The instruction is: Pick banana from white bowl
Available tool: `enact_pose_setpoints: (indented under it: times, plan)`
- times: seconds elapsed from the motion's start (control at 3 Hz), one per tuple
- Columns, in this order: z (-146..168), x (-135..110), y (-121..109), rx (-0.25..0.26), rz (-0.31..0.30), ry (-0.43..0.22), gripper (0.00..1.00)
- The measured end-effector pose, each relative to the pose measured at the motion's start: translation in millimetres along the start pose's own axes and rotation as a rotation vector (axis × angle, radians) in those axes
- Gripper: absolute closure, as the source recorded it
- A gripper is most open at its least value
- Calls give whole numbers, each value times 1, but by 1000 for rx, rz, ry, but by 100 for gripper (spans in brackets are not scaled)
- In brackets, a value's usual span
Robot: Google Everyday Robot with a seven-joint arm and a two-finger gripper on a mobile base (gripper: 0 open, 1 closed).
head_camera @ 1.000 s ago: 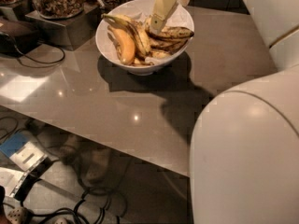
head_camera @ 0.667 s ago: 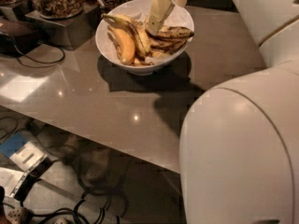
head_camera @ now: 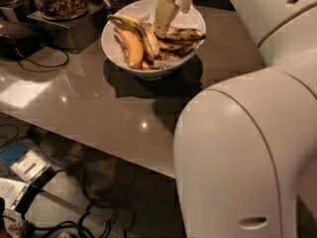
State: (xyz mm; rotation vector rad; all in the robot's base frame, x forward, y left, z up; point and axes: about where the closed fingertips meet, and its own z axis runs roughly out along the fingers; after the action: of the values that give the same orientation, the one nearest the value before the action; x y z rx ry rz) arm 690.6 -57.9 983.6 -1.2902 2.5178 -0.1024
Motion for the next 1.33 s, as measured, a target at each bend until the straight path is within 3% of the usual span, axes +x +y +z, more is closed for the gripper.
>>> enact_pose_setpoints:
  times: [0.67,1.33]
  plan:
    - [14,3,-11,1,34,27,40]
    - [27,7,-22,3,62,47,42]
